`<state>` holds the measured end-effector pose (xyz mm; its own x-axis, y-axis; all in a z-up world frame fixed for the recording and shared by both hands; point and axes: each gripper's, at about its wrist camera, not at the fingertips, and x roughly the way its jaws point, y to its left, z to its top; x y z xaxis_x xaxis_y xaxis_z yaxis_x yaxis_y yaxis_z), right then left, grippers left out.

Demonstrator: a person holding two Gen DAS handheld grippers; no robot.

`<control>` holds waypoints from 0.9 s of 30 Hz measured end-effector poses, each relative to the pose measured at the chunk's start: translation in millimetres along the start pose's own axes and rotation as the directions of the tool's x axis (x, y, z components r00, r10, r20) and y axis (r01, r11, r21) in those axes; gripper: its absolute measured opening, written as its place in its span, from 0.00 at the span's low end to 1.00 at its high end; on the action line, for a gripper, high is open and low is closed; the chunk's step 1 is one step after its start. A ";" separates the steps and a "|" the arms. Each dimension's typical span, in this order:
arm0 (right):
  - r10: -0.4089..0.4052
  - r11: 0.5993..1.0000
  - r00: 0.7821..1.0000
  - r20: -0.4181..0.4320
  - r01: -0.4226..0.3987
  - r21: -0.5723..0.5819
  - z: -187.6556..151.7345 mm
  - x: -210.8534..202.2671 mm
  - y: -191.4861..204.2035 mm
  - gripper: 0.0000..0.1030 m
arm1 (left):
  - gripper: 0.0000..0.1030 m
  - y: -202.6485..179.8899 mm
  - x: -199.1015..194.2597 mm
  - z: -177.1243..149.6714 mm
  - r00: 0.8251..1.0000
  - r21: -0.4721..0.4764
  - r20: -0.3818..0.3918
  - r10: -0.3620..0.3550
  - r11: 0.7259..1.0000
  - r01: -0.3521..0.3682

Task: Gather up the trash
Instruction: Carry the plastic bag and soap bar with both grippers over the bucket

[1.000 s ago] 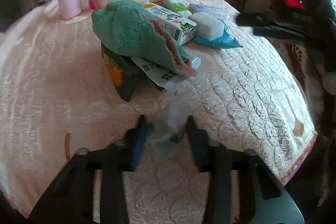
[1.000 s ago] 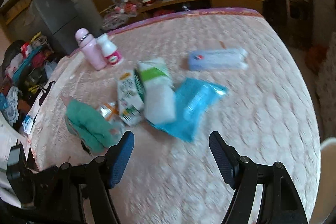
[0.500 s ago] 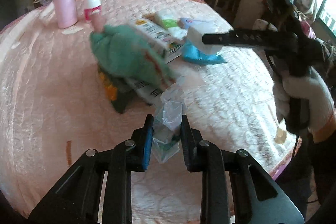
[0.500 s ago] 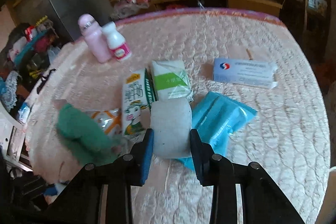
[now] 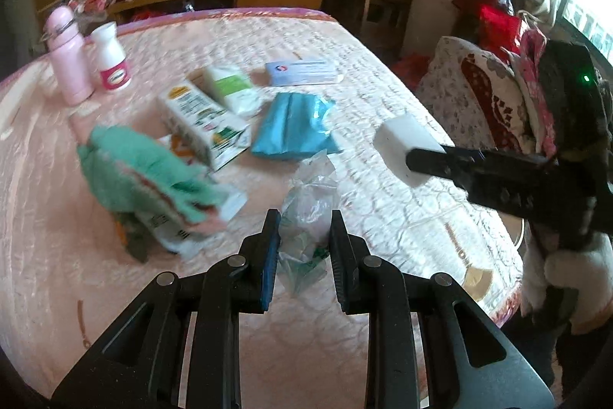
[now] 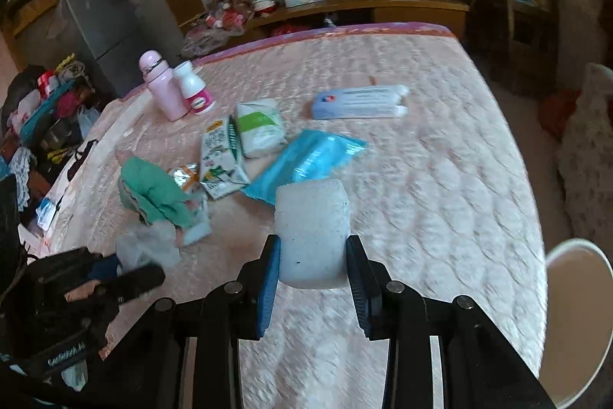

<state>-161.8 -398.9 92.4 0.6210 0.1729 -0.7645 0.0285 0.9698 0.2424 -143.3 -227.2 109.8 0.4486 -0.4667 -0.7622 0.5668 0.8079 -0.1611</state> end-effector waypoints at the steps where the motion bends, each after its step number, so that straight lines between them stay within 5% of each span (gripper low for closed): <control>1: -0.002 1.000 1.000 0.002 0.001 0.012 -3.3 -3.9 -4.9 0.32 | 0.21 -4.4 1.6 2.5 1.000 0.005 0.001 -0.001 1.000 0.001; 27: -0.164 0.965 0.985 0.061 0.147 0.216 -52.9 -88.8 -112.9 0.32 | 0.21 -121.8 37.5 37.0 0.997 0.167 0.007 -0.076 0.983 0.074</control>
<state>-261.6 -514.6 101.3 0.6549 0.0006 -0.7557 0.2883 0.9242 0.2506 -170.0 -356.4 124.1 0.4091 -0.5290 -0.7435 0.7057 0.6999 -0.1097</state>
